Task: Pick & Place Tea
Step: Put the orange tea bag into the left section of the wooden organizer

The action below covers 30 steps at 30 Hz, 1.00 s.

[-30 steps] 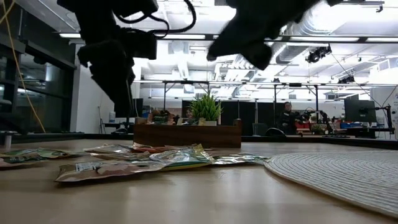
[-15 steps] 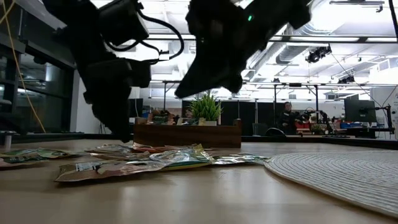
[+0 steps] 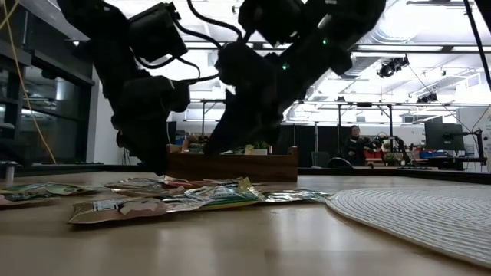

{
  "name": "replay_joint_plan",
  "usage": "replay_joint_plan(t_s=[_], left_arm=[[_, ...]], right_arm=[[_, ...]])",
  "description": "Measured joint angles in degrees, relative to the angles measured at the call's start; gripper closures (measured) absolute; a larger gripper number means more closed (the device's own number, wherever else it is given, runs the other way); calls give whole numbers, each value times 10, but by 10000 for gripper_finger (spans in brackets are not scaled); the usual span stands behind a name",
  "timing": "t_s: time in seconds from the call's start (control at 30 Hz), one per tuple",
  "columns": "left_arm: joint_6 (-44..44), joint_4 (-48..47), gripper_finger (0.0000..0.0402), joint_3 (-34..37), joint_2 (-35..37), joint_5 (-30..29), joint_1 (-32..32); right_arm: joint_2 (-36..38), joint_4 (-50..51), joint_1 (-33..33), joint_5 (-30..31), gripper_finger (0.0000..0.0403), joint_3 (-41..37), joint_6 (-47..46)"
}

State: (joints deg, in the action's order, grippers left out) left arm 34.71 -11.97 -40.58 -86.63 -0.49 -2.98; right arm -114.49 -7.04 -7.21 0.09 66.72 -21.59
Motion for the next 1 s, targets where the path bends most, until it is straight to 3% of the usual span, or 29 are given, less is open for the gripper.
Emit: replay_joint_plan(t_s=[1.0], left_arm=[[48, 12, 264, 0, 0, 2, 0]], right_arm=[[-54, -69, 11, 1, 403, 0, 9]])
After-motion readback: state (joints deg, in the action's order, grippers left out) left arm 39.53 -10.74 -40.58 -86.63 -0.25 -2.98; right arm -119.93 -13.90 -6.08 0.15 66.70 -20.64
